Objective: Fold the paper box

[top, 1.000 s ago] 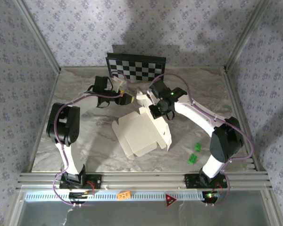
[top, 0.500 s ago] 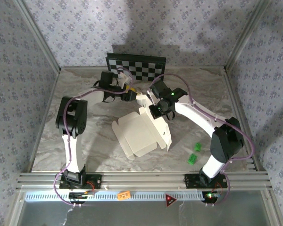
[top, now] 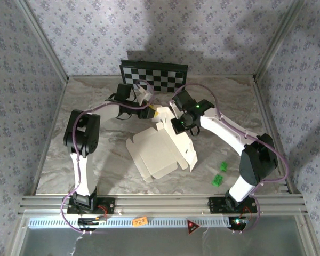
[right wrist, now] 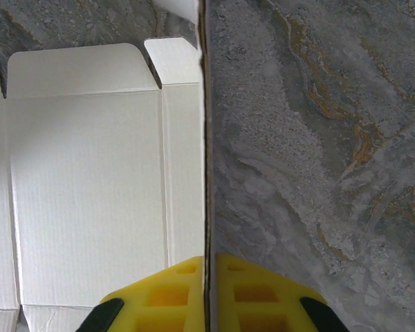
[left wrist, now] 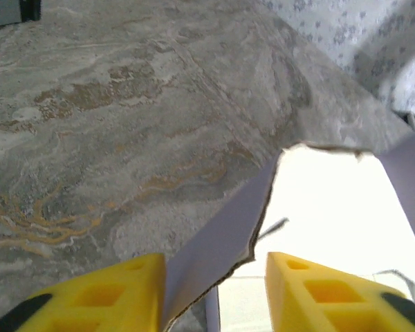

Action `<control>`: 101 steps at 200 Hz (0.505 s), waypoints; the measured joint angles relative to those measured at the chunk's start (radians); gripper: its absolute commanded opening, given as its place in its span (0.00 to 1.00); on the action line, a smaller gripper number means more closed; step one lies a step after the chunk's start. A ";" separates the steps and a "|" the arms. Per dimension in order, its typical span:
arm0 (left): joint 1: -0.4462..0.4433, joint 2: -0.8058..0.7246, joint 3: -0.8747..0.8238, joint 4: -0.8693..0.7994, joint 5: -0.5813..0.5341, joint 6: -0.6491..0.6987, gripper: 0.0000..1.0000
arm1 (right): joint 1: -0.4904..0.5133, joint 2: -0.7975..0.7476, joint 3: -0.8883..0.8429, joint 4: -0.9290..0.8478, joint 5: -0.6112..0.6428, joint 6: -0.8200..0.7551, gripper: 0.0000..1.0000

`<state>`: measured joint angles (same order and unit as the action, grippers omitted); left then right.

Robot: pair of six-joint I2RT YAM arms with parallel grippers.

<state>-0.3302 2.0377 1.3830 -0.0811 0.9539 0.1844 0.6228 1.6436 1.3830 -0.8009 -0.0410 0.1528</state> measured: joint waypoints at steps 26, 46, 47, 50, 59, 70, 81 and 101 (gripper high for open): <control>0.000 -0.040 -0.027 -0.014 -0.016 0.011 0.20 | -0.002 0.000 -0.001 -0.001 0.001 0.002 0.00; -0.003 -0.054 -0.029 -0.024 -0.032 0.014 0.14 | -0.002 0.000 -0.001 -0.003 0.006 0.008 0.00; -0.003 -0.054 -0.029 -0.024 -0.032 0.015 0.14 | -0.002 0.000 -0.001 -0.004 0.007 0.008 0.00; -0.004 -0.054 -0.029 -0.025 -0.034 0.015 0.14 | -0.002 0.000 -0.001 -0.004 0.008 0.008 0.00; -0.008 -0.056 -0.029 -0.026 -0.039 0.017 0.13 | -0.002 0.000 -0.001 -0.006 0.013 0.008 0.00; -0.013 -0.061 -0.029 -0.029 -0.047 0.018 0.12 | -0.002 0.000 -0.001 -0.010 0.020 0.010 0.00; -0.020 -0.069 -0.030 -0.035 -0.061 0.020 0.11 | -0.002 0.000 -0.002 -0.012 0.030 0.013 0.00; -0.037 -0.095 -0.041 -0.050 -0.092 0.022 0.10 | -0.003 0.000 -0.005 -0.016 0.046 0.017 0.00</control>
<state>-0.3672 1.9430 1.3418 -0.1314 0.8619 0.2062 0.6197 1.6432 1.3777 -0.8169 0.0051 0.1699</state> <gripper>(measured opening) 0.109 0.074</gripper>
